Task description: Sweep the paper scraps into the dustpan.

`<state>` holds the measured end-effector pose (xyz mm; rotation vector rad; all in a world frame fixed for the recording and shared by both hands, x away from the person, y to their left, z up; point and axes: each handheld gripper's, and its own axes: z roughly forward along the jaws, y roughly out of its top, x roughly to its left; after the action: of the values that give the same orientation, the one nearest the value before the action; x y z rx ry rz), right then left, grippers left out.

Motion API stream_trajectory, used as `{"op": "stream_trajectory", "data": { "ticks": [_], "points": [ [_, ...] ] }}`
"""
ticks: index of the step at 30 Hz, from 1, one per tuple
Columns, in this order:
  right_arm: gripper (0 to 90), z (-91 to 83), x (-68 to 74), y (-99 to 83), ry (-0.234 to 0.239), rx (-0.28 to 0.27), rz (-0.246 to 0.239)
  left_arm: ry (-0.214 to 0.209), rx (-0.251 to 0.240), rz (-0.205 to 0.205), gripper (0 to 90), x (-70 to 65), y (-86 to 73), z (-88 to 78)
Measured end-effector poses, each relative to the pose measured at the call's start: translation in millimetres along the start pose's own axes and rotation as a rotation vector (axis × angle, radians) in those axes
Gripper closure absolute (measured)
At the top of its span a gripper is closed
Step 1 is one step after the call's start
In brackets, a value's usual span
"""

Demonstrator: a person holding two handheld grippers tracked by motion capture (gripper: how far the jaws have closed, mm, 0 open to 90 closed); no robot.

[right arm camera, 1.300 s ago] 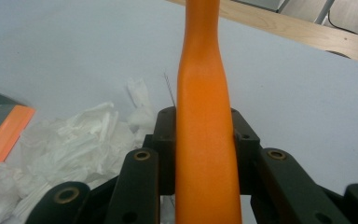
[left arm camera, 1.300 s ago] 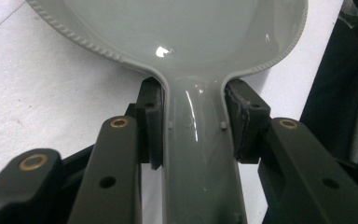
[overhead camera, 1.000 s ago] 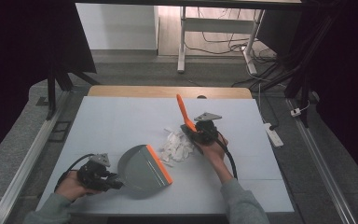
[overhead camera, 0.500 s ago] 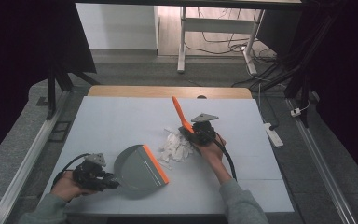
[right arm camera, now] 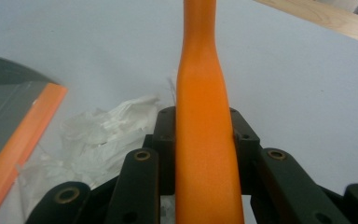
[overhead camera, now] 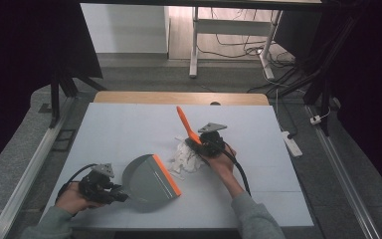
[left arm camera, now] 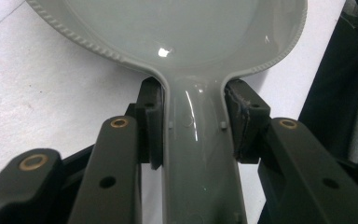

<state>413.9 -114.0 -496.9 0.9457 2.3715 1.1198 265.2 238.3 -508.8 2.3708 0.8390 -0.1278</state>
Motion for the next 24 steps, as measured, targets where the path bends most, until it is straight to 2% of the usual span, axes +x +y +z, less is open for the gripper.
{"op": "stream_trajectory", "data": {
  "ticks": [6, 20, 24],
  "points": [
    [70.4, 2.1, 13.6, 2.5, 0.046, 0.006, -0.01, 0.001, -0.001, 0.0, 60.9, -0.3, 0.6, 0.5],
    [70.3, 7.8, 53.0, 6.1, 0.108, 0.025, -0.065, 0.004, -0.005, -0.001, 60.9, -1.2, 2.5, 2.8],
    [70.3, 9.3, 68.0, 7.5, 0.143, 0.026, -0.07, 0.004, -0.005, -0.002, 60.9, -1.3, 2.8, 3.3]
  ]
}}
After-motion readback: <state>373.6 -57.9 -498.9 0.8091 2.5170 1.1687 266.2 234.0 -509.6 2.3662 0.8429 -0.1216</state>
